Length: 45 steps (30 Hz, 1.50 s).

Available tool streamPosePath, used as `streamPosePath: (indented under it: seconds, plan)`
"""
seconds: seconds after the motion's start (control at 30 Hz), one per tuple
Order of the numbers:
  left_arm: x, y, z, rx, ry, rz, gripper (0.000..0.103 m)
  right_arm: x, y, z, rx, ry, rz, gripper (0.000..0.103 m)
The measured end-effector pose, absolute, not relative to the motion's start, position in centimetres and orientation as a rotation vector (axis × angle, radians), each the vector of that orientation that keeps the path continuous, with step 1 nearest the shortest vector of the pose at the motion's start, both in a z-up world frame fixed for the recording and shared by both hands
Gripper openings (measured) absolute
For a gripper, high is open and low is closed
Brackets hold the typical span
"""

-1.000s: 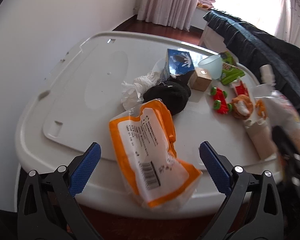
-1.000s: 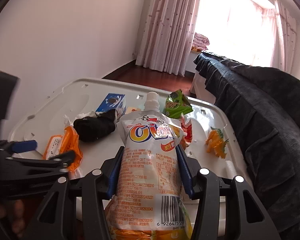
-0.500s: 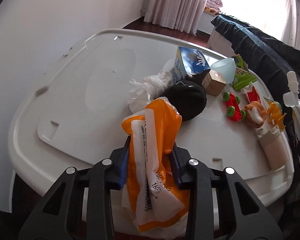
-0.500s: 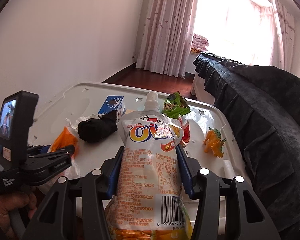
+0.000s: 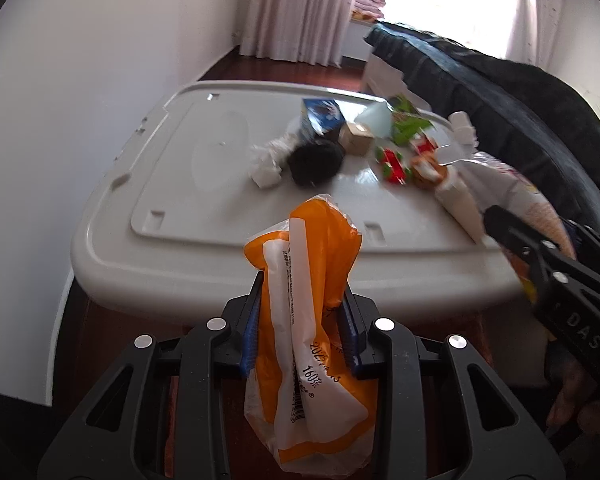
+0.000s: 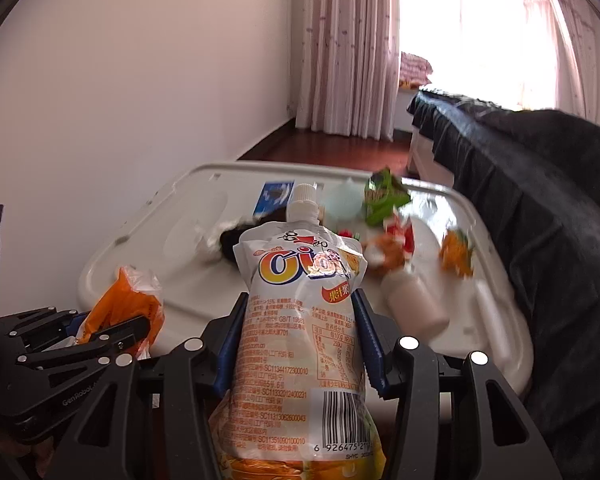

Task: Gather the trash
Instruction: 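Lower both held items into the orange-lined bin and open both tools, then grasp the white bottle with the right tool while the left tool grasps the black sock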

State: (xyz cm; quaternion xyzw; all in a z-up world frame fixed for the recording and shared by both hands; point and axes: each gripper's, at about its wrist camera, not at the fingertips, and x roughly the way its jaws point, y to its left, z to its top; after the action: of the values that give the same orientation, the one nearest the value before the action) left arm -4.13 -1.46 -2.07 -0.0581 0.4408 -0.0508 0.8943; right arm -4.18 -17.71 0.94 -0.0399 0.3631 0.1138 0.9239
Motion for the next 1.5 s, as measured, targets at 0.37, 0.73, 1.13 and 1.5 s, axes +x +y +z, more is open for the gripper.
streamPosePath:
  seconds: [0.37,0.73,1.13,1.5]
  plan:
    - [-9.7,-1.9,-5.6,-0.144,1.086,-0.189,0.033,-11.6,-18.4,-4.9,-0.025,1.068,0.22,0.05]
    - [-10.3,-2.1,-6.2,-0.118,1.184,-0.104,0.082,-12.6,-20.2,-6.2,0.024,1.106,0.135,0.077]
    - [-8.3,-2.6,-1.6,-0.145,0.969,-0.175,0.083,-6.8,-21.6,-1.1,-0.092,0.898,0.041,0.083]
    - [-5.2,-4.9,-1.0,-0.114,0.898,-0.203,0.083,6.9,-23.8,-4.3,-0.2,0.896,0.044,0.076]
